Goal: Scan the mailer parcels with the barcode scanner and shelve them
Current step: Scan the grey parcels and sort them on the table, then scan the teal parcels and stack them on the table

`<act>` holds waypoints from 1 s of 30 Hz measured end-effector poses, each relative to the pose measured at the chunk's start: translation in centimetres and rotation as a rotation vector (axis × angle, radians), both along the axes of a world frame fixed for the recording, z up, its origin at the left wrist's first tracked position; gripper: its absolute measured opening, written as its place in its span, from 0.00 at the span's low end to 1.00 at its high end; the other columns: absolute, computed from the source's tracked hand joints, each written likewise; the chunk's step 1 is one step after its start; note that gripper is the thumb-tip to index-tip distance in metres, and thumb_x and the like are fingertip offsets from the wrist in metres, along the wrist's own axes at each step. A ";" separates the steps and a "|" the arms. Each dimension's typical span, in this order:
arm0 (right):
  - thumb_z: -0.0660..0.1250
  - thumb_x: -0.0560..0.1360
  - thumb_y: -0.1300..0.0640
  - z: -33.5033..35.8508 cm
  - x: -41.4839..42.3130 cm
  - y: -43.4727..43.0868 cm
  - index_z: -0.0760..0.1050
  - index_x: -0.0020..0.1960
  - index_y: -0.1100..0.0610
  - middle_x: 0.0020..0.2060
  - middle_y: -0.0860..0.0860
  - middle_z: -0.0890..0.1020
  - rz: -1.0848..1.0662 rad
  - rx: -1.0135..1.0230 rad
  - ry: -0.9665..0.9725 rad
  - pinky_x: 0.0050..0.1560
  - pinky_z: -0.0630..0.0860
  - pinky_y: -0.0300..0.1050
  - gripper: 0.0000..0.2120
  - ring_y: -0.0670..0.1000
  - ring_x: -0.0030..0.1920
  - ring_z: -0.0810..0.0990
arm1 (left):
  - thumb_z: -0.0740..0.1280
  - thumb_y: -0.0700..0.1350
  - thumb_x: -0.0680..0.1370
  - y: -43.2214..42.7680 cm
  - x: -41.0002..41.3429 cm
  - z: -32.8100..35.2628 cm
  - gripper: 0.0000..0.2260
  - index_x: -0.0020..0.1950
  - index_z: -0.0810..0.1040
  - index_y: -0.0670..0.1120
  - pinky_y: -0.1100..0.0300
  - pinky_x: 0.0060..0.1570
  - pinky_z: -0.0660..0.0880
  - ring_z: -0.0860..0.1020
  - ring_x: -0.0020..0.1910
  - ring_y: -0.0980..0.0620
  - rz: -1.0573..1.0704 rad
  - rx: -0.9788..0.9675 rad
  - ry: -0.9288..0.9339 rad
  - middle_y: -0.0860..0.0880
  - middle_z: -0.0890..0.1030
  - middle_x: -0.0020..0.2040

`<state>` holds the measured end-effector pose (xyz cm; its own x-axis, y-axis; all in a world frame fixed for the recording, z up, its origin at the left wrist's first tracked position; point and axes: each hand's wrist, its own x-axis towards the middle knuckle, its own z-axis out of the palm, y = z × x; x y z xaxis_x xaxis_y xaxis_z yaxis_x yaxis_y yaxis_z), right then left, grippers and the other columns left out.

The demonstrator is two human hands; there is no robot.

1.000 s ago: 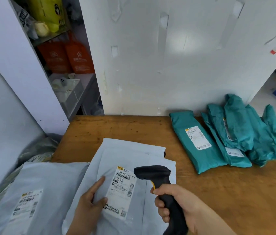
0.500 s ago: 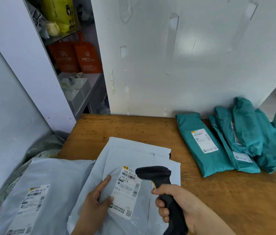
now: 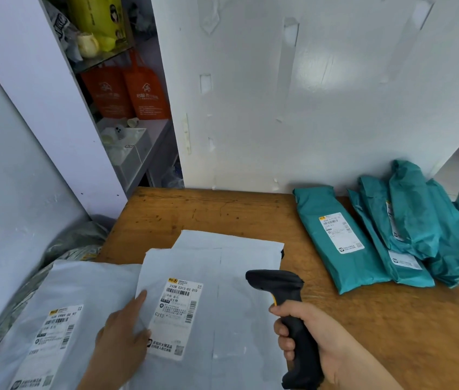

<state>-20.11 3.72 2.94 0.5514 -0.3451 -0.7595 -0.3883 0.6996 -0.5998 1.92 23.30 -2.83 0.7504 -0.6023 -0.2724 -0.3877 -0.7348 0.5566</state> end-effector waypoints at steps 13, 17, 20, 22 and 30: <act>0.68 0.73 0.62 1.9 -4.2 -3.6 0.69 0.37 0.59 0.26 0.54 0.71 -0.270 -0.169 -0.003 0.25 0.65 0.40 0.09 0.50 0.22 0.67 | 0.57 0.44 0.81 -15.6 -5.6 3.8 0.17 0.71 0.68 0.51 0.61 0.69 0.65 0.69 0.69 0.54 -0.368 -0.123 -0.207 0.53 0.69 0.71; 0.69 0.73 0.59 2.2 -8.1 -6.2 0.69 0.40 0.59 0.25 0.53 0.72 -0.355 -0.198 -0.001 0.26 0.65 0.40 0.10 0.49 0.22 0.67 | 0.57 0.41 0.81 -21.9 -9.9 3.4 0.14 0.65 0.74 0.48 0.64 0.59 0.71 0.75 0.60 0.53 -0.476 -0.123 0.047 0.50 0.76 0.64; 0.68 0.74 0.58 2.2 -11.8 -8.6 0.68 0.38 0.60 0.25 0.53 0.71 -0.395 -0.200 -0.019 0.25 0.65 0.40 0.11 0.50 0.22 0.67 | 0.61 0.44 0.80 -26.2 -14.2 1.6 0.07 0.55 0.76 0.46 0.64 0.51 0.72 0.74 0.49 0.54 -0.435 -0.042 0.304 0.48 0.78 0.53; 0.68 0.74 0.58 2.0 -14.5 -10.5 0.68 0.37 0.60 0.25 0.54 0.70 -0.403 -0.192 -0.029 0.25 0.64 0.41 0.11 0.50 0.22 0.67 | 0.64 0.46 0.78 -29.1 -16.7 -0.3 0.06 0.42 0.74 0.46 0.57 0.52 0.74 0.73 0.42 0.52 -0.304 -0.013 0.425 0.48 0.76 0.42; 0.69 0.74 0.60 3.0 -24.2 -18.3 0.69 0.37 0.61 0.26 0.56 0.71 -0.317 -0.237 -0.025 0.24 0.65 0.41 0.11 0.51 0.22 0.68 | 0.71 0.50 0.74 -35.8 -23.5 -5.5 0.32 0.69 0.64 0.34 0.51 0.59 0.72 0.74 0.62 0.38 0.256 -0.040 0.716 0.37 0.72 0.66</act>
